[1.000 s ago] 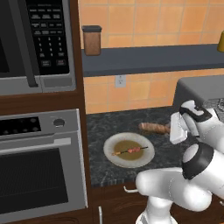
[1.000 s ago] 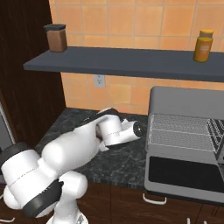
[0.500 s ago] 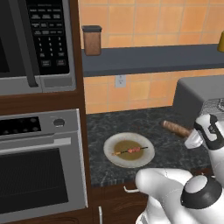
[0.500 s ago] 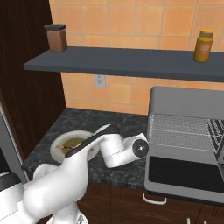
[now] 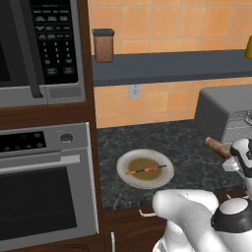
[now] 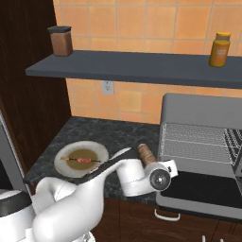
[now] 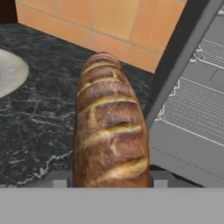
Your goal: Pick up the kebab skewer and baguette bread, and place them inside the toaster oven. Close the toaster oven door and start by setting the timer.
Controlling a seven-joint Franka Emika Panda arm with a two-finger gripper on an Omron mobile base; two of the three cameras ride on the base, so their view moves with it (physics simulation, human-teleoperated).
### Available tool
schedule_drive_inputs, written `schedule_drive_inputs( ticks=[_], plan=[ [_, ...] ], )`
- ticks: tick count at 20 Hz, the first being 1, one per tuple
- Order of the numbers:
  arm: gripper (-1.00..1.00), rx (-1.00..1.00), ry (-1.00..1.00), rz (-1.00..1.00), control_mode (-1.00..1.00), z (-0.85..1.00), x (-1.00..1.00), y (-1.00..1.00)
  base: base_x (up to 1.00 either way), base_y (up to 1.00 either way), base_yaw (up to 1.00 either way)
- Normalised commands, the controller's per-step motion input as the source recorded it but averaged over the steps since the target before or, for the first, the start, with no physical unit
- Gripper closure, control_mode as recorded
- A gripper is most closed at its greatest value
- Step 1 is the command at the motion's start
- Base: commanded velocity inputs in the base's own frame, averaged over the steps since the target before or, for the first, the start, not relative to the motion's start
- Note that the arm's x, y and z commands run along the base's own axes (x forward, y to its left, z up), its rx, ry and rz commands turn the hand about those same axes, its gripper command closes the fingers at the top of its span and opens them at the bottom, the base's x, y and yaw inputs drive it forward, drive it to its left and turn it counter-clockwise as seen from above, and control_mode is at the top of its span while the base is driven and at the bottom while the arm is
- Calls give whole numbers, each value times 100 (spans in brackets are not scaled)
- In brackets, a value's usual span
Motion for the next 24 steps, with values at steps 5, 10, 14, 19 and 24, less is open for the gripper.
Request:
schedule_drive_inputs(
  ticks=[5, 10, 14, 19, 24],
  plan=[
    [100, 9, -2, 0, -100, 0, -30, -99, 0, 0, 0],
    [100, 9, 0, -3, -100, 0, 7, -85, 0, 0, 0],
    [100, 7, 0, -2, -100, 0, 46, -42, 0, 0, 0],
    [100, 6, 0, -1, -100, 0, 59, -41, 0, 0, 0],
    [100, 1, 1, -3, -100, -36, 23, -52, 0, 0, 0]
  ],
)
